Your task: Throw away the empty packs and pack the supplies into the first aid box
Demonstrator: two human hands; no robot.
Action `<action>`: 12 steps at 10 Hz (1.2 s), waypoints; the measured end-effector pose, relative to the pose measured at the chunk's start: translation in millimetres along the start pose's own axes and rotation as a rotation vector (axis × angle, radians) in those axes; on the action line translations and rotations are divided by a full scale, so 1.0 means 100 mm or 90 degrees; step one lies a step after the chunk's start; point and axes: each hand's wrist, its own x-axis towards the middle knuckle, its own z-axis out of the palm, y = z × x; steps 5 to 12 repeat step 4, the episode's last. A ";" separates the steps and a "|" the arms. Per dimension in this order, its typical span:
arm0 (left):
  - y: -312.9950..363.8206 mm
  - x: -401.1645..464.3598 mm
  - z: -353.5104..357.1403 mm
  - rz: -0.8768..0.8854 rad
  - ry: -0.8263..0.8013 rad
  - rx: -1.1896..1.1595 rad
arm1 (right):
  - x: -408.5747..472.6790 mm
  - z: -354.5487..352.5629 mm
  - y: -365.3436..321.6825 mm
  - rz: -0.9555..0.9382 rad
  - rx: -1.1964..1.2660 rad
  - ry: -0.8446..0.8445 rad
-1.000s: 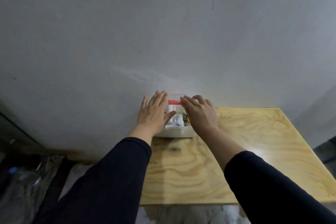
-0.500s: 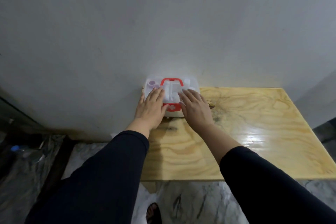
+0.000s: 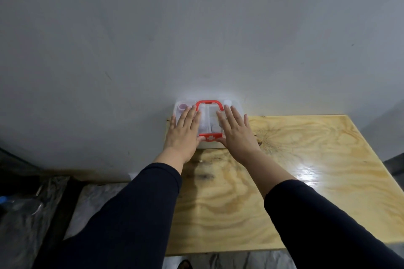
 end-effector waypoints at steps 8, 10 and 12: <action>-0.18 -0.33 0.03 0.032 0.169 -0.071 | -0.14 -0.54 0.08 -0.002 0.150 -0.046; -0.18 -0.33 0.03 0.032 0.169 -0.071 | -0.14 -0.54 0.08 -0.002 0.150 -0.046; -0.18 -0.33 0.03 0.032 0.169 -0.071 | -0.14 -0.54 0.08 -0.002 0.150 -0.046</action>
